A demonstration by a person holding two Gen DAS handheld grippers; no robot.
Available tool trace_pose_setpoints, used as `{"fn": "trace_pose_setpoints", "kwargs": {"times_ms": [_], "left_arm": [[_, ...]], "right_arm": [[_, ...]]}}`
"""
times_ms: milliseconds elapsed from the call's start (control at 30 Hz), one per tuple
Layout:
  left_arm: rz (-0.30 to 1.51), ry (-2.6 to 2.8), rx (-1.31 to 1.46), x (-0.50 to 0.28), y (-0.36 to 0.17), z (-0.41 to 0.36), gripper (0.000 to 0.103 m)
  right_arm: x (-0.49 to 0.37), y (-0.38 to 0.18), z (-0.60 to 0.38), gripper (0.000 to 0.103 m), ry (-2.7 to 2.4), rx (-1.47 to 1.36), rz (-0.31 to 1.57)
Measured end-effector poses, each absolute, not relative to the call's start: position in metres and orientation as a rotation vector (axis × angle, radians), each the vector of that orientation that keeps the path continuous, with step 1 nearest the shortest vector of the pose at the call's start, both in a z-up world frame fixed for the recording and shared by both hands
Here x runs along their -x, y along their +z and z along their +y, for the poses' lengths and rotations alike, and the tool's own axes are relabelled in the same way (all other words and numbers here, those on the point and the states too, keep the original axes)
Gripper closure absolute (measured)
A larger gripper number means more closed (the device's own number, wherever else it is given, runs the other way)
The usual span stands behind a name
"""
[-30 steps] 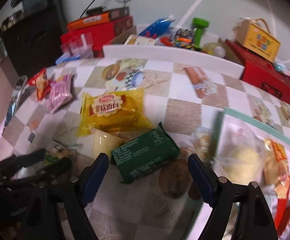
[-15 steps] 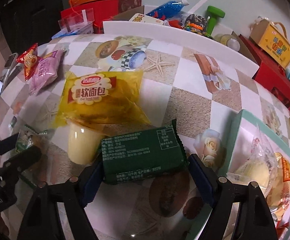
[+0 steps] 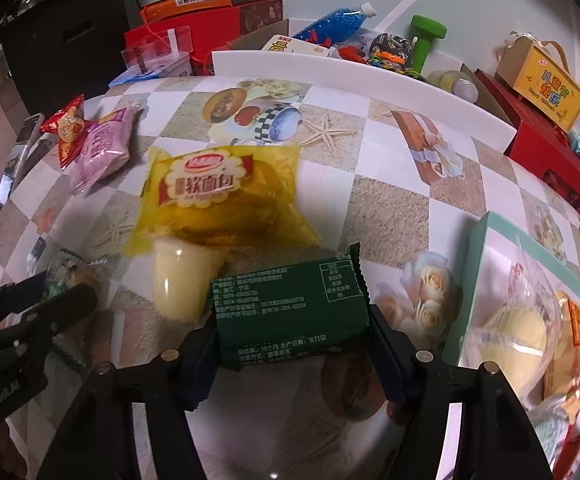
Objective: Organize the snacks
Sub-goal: 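Lift both held packets and carry them over the white tray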
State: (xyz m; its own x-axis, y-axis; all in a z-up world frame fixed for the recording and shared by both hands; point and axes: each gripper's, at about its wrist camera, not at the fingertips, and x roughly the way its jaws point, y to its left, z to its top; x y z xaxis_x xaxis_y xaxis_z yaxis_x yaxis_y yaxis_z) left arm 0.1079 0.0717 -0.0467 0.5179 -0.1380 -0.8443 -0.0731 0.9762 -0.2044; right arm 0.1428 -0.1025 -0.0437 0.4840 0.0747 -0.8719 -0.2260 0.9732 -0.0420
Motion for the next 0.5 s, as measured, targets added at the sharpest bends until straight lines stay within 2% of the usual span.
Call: {"fn": "trace_pose_setpoints", "kwargs": {"times_ms": [500], "left_arm": [[0.970, -0.069, 0.243, -0.102, -0.023, 0.063, 0.051]], "right_arm": [[-0.106, -0.011, -0.112, 0.035, 0.163, 0.071, 0.972]]}}
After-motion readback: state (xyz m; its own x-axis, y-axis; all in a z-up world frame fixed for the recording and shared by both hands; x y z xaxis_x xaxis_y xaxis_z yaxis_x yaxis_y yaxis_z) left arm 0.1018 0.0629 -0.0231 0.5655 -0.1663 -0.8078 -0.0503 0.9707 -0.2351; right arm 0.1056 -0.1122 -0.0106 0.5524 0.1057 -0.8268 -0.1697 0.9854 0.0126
